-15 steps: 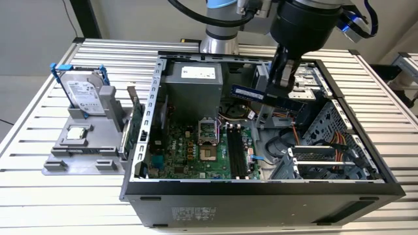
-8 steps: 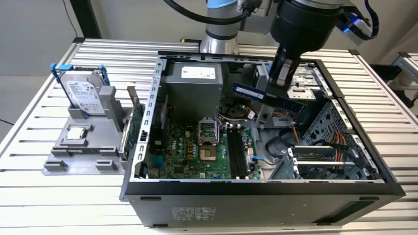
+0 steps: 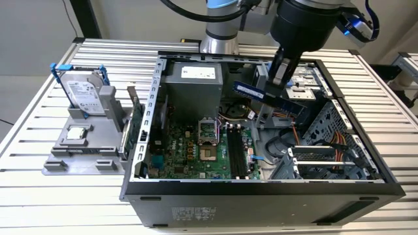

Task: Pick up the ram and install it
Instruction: 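Pick up the ram and move it above insertion slot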

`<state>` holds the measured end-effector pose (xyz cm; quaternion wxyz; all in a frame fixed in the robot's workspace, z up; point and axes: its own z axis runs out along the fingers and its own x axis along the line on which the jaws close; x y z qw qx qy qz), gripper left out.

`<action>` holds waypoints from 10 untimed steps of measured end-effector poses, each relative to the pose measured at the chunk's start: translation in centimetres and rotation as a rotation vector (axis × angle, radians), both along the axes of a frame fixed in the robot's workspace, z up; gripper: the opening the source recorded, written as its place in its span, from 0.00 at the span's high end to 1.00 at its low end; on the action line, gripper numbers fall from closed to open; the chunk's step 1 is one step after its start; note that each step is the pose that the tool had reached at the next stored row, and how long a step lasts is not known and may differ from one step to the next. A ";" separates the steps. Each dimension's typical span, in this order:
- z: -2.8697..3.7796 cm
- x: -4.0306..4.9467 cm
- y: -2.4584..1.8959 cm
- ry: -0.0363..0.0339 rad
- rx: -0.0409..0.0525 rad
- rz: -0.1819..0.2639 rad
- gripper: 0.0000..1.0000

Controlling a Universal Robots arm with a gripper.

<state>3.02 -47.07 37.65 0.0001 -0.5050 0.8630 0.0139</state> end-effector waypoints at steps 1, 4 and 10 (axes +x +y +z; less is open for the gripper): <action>0.00 0.00 0.00 0.0000 0.0000 -0.010 1.00; 0.00 0.00 0.00 0.0001 -0.0001 -0.045 1.00; -0.01 0.00 0.00 0.0000 0.0001 -0.113 1.00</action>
